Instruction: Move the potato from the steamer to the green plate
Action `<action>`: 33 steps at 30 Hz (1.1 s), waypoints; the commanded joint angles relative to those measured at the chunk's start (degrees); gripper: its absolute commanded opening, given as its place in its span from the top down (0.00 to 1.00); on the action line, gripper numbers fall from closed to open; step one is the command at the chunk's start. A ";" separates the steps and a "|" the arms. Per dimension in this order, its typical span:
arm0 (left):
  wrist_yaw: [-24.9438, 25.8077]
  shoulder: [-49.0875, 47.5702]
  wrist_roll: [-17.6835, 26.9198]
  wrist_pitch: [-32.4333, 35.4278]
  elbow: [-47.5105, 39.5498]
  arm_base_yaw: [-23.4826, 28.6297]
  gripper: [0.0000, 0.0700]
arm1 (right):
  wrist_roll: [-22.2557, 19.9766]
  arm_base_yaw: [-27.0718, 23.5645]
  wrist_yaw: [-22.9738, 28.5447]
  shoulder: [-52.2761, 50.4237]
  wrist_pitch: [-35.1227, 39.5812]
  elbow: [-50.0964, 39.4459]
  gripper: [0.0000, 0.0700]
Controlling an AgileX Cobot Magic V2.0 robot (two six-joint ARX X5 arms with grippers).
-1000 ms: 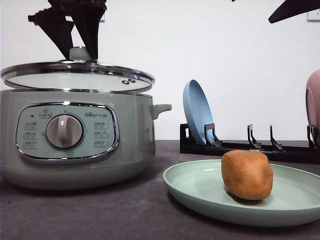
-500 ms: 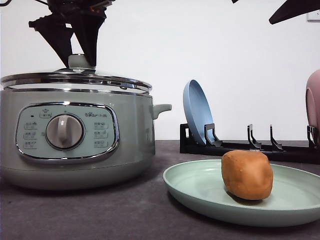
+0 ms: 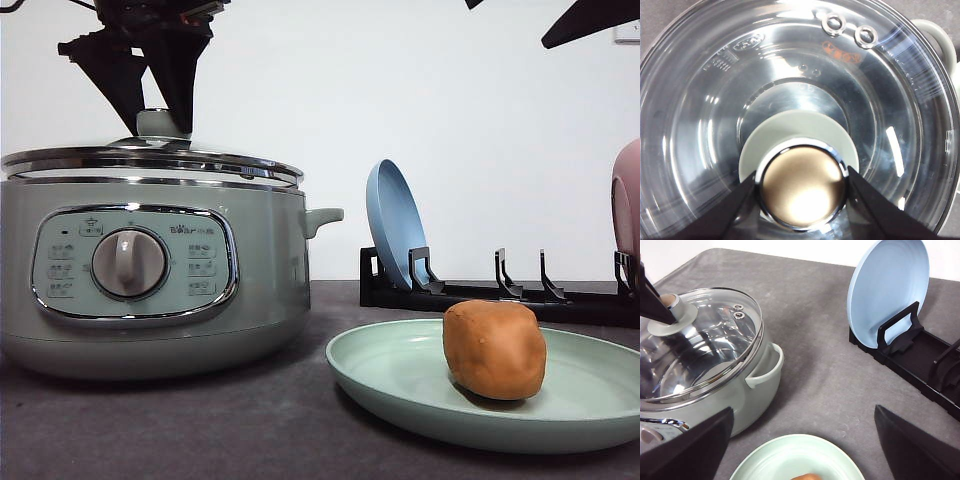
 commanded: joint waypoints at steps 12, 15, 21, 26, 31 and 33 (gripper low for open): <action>0.02 0.94 0.70 0.10 1.70 -1.00 1.00 | -0.72 0.20 0.11 0.22 0.52 0.87 0.18; 0.00 0.98 0.70 0.13 1.70 -1.02 1.00 | -0.73 0.20 0.11 0.20 0.52 0.87 0.18; -0.02 1.33 0.73 0.57 1.40 -1.02 1.00 | -0.86 0.20 0.10 0.20 0.51 0.87 0.18; -0.02 2.04 0.72 1.14 0.85 -1.02 1.00 | -0.87 0.20 0.11 0.20 0.53 0.87 0.18; 0.00 3.26 0.72 1.16 0.85 -1.03 1.00 | -0.90 0.20 0.09 0.20 0.50 0.87 0.18; 0.00 3.49 0.72 1.32 0.85 -1.15 1.00 | -0.90 0.20 0.09 0.20 0.51 0.87 0.18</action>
